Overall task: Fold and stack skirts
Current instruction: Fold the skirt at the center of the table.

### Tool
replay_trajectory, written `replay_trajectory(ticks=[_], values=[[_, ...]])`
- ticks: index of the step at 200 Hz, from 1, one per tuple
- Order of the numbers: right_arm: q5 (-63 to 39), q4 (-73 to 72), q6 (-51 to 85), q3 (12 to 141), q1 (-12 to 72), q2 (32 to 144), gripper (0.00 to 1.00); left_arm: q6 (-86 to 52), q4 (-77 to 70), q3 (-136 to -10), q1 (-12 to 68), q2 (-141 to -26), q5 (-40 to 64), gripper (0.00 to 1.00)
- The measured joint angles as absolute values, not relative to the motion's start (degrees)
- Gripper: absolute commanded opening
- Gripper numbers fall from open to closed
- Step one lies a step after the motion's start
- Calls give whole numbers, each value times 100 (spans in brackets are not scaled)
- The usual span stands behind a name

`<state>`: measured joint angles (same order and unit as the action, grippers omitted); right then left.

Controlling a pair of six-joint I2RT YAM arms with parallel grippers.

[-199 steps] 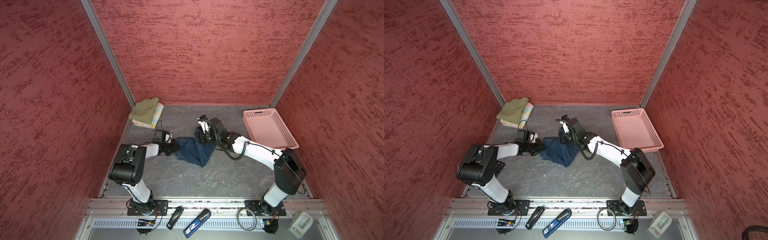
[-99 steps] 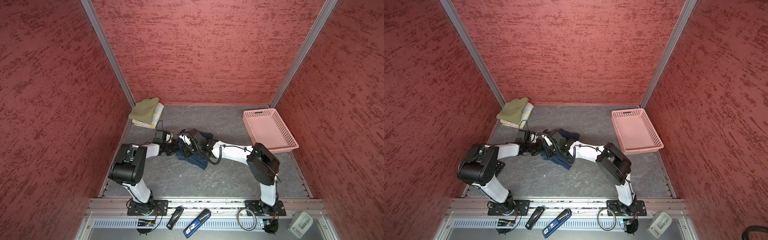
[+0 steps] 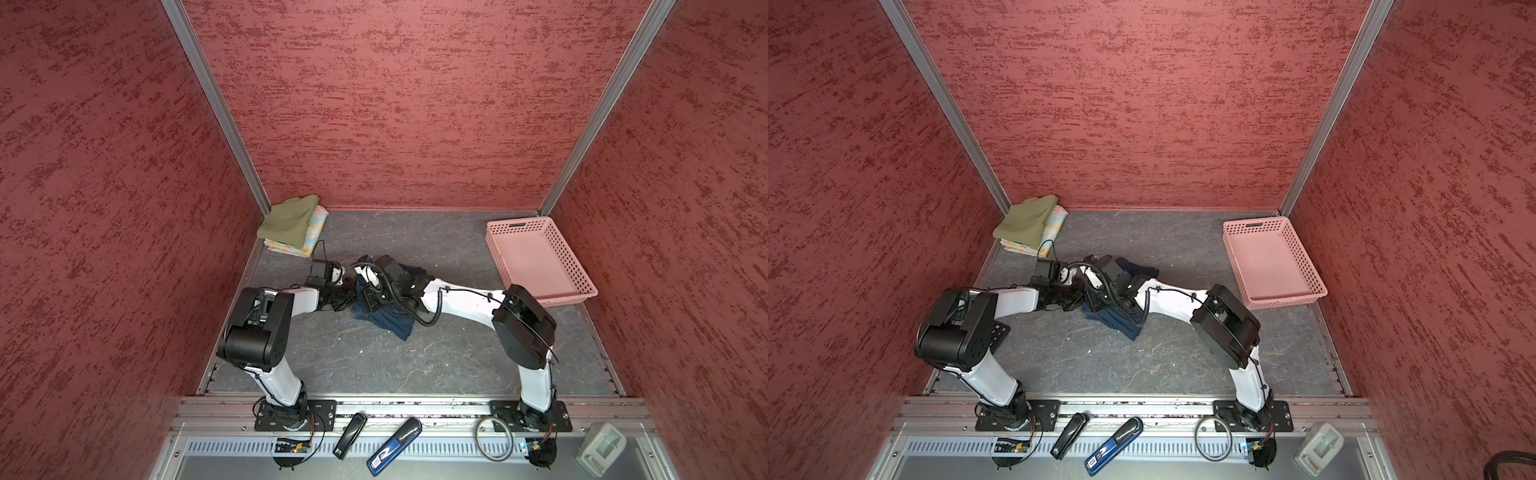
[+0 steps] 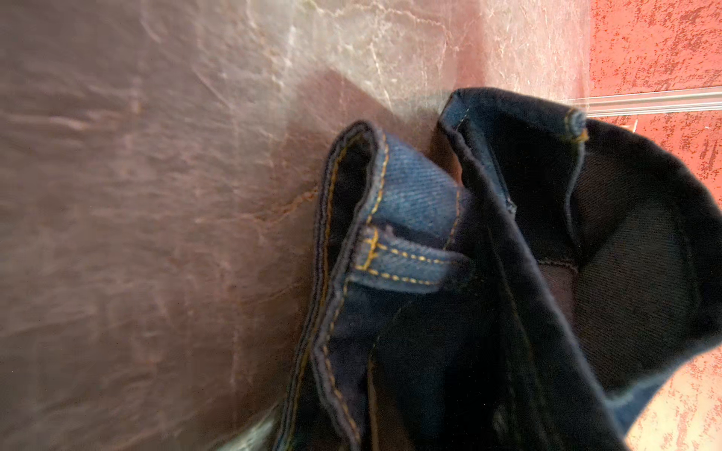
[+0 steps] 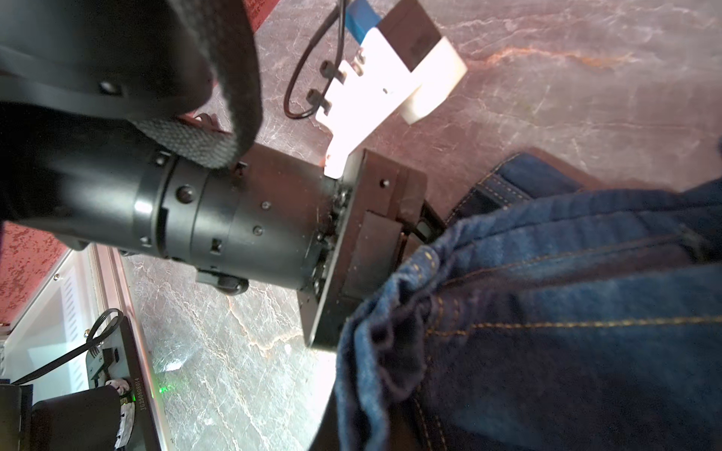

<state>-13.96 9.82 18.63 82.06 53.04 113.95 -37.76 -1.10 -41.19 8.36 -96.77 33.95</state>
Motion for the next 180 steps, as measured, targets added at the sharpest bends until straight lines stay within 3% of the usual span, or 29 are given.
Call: replay_trajectory(ticks=[21, 39, 63, 128, 180], values=[[-1459, 989, 1865, 8230, 5299, 11454, 31, -3789, -89, -4119, 821, -9677, 3389, 19], [-1584, 972, 1907, 8235, 5284, 11441, 55, -3778, -25, -4123, 788, -9666, 3382, 35], [-1754, 978, 1879, 8239, 5183, 11236, 71, -3747, 130, -4136, 720, -9550, 3369, 40], [-1535, 987, 2685, 8254, 3859, 9835, 74, -3638, 443, -4169, 567, -9345, 3308, 40], [-847, 2169, 3240, 8949, 3667, 11039, 74, -3568, 449, -4169, 580, -9330, 3297, 32]])
